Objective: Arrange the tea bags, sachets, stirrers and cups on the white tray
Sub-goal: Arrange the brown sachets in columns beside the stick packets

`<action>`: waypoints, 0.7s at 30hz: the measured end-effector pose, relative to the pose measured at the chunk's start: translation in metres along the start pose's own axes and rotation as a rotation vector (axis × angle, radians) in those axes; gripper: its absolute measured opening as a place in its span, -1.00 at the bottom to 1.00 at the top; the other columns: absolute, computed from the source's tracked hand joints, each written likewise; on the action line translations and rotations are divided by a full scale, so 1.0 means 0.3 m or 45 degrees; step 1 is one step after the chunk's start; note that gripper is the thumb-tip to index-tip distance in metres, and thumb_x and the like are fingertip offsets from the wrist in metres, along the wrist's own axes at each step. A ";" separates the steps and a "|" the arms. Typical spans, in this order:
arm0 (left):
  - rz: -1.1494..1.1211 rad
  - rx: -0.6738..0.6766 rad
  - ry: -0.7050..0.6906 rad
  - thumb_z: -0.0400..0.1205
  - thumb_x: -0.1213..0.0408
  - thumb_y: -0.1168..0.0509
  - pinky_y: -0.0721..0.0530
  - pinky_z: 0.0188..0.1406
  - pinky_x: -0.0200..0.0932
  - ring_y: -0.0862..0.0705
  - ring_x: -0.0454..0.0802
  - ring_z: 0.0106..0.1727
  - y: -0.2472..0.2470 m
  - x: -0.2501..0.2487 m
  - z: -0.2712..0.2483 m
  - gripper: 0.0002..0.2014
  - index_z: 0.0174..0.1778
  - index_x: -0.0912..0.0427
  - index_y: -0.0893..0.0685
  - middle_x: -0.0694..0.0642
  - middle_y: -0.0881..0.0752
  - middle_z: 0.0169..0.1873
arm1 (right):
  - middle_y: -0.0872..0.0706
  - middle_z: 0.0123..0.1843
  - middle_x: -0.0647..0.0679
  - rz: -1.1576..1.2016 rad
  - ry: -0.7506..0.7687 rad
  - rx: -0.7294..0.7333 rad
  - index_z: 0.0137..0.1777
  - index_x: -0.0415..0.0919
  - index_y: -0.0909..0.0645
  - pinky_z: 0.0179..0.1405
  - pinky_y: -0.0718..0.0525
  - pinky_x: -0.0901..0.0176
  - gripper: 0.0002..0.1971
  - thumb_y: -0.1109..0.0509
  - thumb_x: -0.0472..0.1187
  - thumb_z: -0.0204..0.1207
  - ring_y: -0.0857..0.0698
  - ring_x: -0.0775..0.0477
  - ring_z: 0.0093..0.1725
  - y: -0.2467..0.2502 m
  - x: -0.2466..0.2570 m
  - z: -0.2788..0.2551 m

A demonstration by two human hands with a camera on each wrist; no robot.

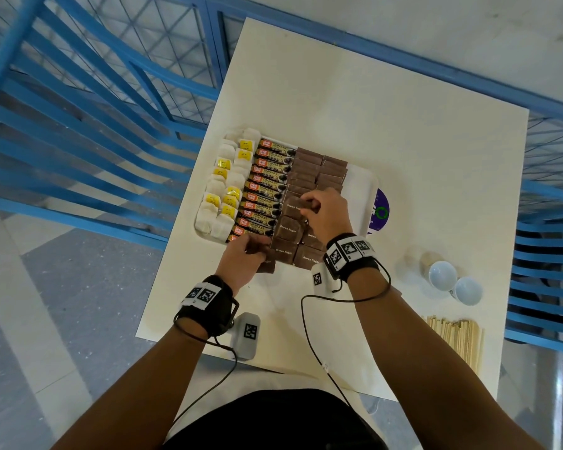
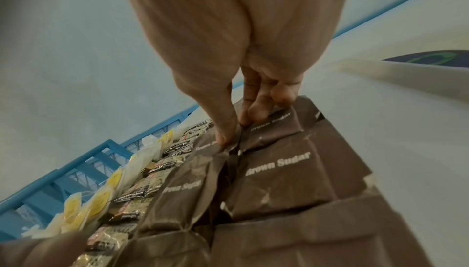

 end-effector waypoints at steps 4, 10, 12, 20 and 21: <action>-0.006 -0.004 0.005 0.64 0.70 -0.24 -0.86 -0.21 -0.05 -0.83 0.06 -0.09 0.000 0.001 -0.008 -0.70 0.06 0.22 -0.70 0.14 -0.81 -0.09 | -0.60 0.05 -0.09 -0.029 0.019 0.010 0.33 -0.08 -0.74 0.10 -0.53 0.26 -0.63 -0.58 -0.23 0.52 -0.57 0.03 0.00 -0.003 -0.001 -0.004; -0.002 -0.001 0.016 0.65 0.70 -0.23 -0.85 -0.21 -0.06 -0.84 -0.03 -0.17 -0.002 0.011 -0.010 -0.69 0.06 0.22 -0.71 0.12 -0.80 -0.12 | -0.54 0.12 -0.06 -0.024 0.050 -0.021 0.38 -0.05 -0.69 0.22 -0.53 0.22 -0.59 -0.57 -0.18 0.53 -0.57 -0.03 0.12 0.000 0.008 -0.014; 0.004 -0.004 0.018 0.64 0.70 -0.23 -0.84 -0.23 -0.10 -0.85 -0.08 -0.20 -0.001 0.013 -0.009 -0.69 0.08 0.24 -0.71 0.12 -0.80 -0.13 | -0.52 0.13 -0.06 -0.037 0.046 -0.001 0.37 -0.06 -0.70 0.24 -0.55 0.19 -0.61 -0.56 -0.18 0.54 -0.56 -0.04 0.14 -0.006 0.009 -0.016; -0.040 -0.037 -0.071 0.63 0.69 -0.27 -0.85 0.02 0.08 -0.81 0.15 0.07 0.001 -0.031 -0.008 -0.68 0.05 0.18 -0.74 0.20 -0.80 -0.01 | -0.61 0.11 -0.05 0.077 0.007 -0.139 0.30 -0.09 -0.71 0.13 -0.66 0.31 -0.70 -0.42 -0.35 0.62 -0.65 0.06 0.01 0.049 0.003 -0.027; -0.064 -0.044 -0.093 0.63 0.68 -0.29 -0.85 0.05 0.11 -0.81 0.16 0.10 0.000 -0.046 -0.007 -0.68 0.04 0.17 -0.74 0.21 -0.80 0.02 | -0.65 0.11 -0.04 0.111 0.003 -0.172 0.26 -0.10 -0.72 0.10 -0.68 0.37 -0.73 -0.39 -0.37 0.63 -0.66 0.11 -0.03 0.062 0.005 -0.035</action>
Point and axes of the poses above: each hand's wrist, its own z-axis towards the middle knuckle, its own y-axis out of the back of the hand, x = y × z, the point moved 9 cm from there along z, towards the middle knuckle
